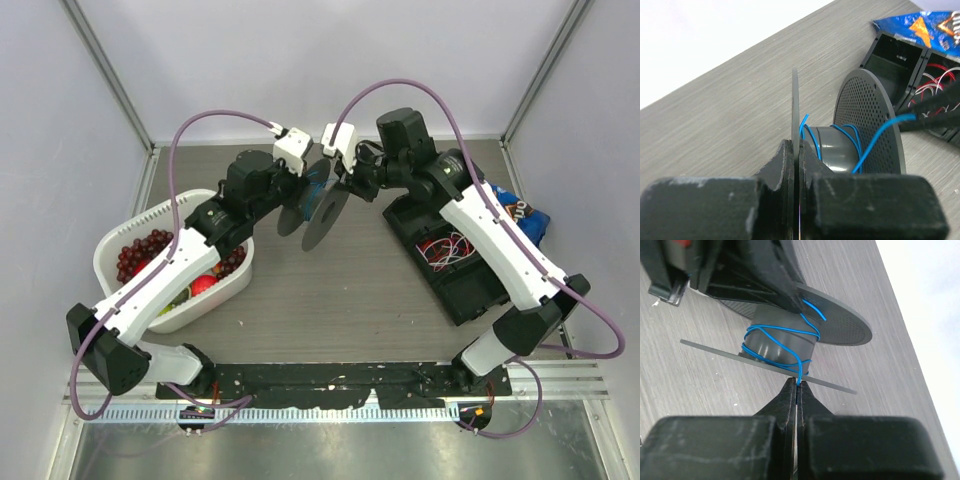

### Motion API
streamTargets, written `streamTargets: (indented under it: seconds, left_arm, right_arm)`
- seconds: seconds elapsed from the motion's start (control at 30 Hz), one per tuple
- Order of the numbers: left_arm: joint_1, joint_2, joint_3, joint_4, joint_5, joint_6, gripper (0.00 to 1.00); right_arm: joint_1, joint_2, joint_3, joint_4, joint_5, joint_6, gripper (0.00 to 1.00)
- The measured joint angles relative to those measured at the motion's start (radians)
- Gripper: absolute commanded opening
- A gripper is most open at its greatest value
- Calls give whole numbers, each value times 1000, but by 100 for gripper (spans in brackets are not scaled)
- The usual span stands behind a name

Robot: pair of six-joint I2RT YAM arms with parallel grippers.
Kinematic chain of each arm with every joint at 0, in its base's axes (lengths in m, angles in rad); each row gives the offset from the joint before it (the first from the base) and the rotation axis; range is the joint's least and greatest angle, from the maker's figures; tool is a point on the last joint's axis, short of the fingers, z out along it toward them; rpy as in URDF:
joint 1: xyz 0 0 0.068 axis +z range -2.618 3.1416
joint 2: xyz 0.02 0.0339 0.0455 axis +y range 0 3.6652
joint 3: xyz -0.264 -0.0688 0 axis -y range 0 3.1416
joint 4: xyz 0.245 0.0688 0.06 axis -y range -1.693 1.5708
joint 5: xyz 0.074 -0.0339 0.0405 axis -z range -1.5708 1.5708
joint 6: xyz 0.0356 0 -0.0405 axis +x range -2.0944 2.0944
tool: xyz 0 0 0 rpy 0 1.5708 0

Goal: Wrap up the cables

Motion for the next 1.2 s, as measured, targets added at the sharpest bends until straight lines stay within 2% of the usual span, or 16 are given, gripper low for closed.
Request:
streamTargets:
  seconds: [0.3,0.53,0.77,1.0,1.2]
  left_arm:
    - [-34,-44,-100,121,-5,219,0]
    - [-78,-95,-215,219,6,383,0]
    - [-95,-115,-293,329,6,527,0]
    - [-89,-94,-367,488,77,770,0]
    - [3,49,-392,672,222,959,0]
  right_arm:
    - [-40,62,113,-137,-99,116,1]
    - [-121,117,160,-137,-224,266,1]
    - [-188,142,88,-106,-275,373,1]
    - [-244,162,-34,49,-302,475,1]
    - [-294,211,-101,297,-305,606,1]
